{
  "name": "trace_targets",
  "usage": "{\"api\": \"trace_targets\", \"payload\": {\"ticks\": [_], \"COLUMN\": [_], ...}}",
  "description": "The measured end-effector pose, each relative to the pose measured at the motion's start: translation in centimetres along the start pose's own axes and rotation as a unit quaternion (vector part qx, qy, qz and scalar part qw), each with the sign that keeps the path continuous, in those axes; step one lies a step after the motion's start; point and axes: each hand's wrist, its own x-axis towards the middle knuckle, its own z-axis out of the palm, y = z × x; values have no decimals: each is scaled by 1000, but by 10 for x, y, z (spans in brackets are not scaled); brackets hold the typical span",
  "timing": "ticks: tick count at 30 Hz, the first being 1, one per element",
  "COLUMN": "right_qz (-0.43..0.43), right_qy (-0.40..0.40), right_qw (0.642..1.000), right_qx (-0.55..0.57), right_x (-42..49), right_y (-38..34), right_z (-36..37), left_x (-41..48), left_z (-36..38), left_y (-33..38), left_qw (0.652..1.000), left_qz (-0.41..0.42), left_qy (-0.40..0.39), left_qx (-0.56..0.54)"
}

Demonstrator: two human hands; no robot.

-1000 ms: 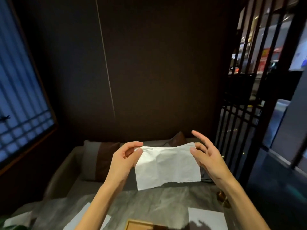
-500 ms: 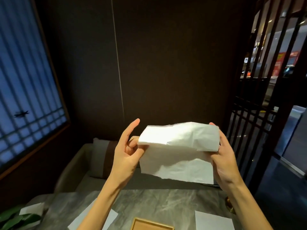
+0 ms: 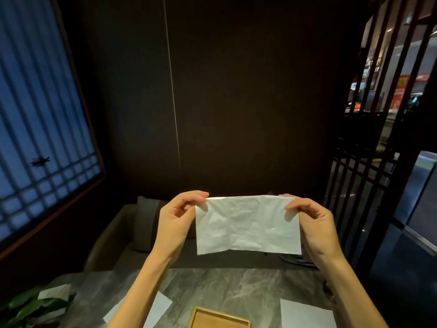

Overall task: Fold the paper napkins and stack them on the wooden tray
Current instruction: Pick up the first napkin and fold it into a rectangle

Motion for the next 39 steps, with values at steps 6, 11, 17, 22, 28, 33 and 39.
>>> {"api": "trace_targets", "payload": {"ticks": [6, 11, 17, 22, 28, 33, 39], "right_qz": [17, -2, -23, -50, -77, 7, 181], "right_qy": [-26, -41, -45, -236, -361, -168, -106], "right_qw": [999, 998, 993, 926, 810, 950, 976], "right_qx": [-11, -51, -109, -289, -456, -262, -57], "right_x": [-3, -2, 1, 24, 47, 39, -2], "right_y": [-6, -4, -17, -48, -69, -51, 1], "right_z": [-6, -14, -3, 17, 40, 16, 19], "left_x": [1, 3, 6, -1, -5, -6, -3], "left_z": [-1, 0, 1, 23, 53, 52, 48], "left_y": [2, 3, -5, 5, 19, 15, 15], "left_qw": [999, 998, 987, 960, 951, 969, 979], "left_qz": [-40, -59, -46, -3, -107, -160, -163], "left_qy": [12, 17, 42, -150, -283, -180, -107], "left_qx": [6, -2, 146, 236, 63, -58, -57]}}
